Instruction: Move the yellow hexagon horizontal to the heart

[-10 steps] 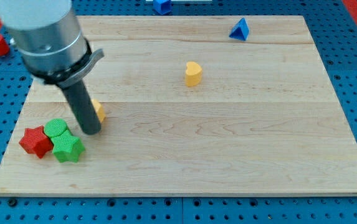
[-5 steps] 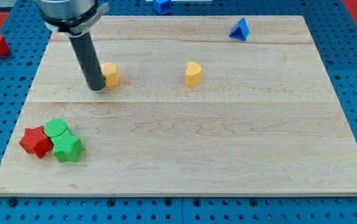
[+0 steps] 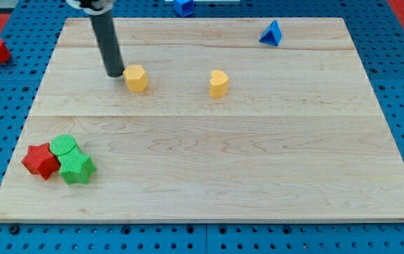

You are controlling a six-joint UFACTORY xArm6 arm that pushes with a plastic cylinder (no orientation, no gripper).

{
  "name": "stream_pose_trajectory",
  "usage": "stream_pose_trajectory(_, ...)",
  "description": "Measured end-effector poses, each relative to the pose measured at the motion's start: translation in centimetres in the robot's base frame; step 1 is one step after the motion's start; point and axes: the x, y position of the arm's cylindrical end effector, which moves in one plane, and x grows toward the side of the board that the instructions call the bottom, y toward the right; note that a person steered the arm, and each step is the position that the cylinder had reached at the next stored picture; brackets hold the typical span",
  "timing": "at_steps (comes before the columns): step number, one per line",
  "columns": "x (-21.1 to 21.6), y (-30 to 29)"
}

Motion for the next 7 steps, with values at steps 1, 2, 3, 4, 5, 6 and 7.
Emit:
stream_pose_trajectory(1, -3.9, 3.2)
stream_pose_trajectory(2, -6.7, 10.8)
stream_pose_trajectory(3, -4.4, 9.6)
stream_pose_trajectory(4, -4.2, 7.0)
stream_pose_trajectory(5, -2.8, 6.1)
stream_pose_trajectory(6, -1.3, 4.3)
stream_pose_trajectory(7, 0.3, 5.8)
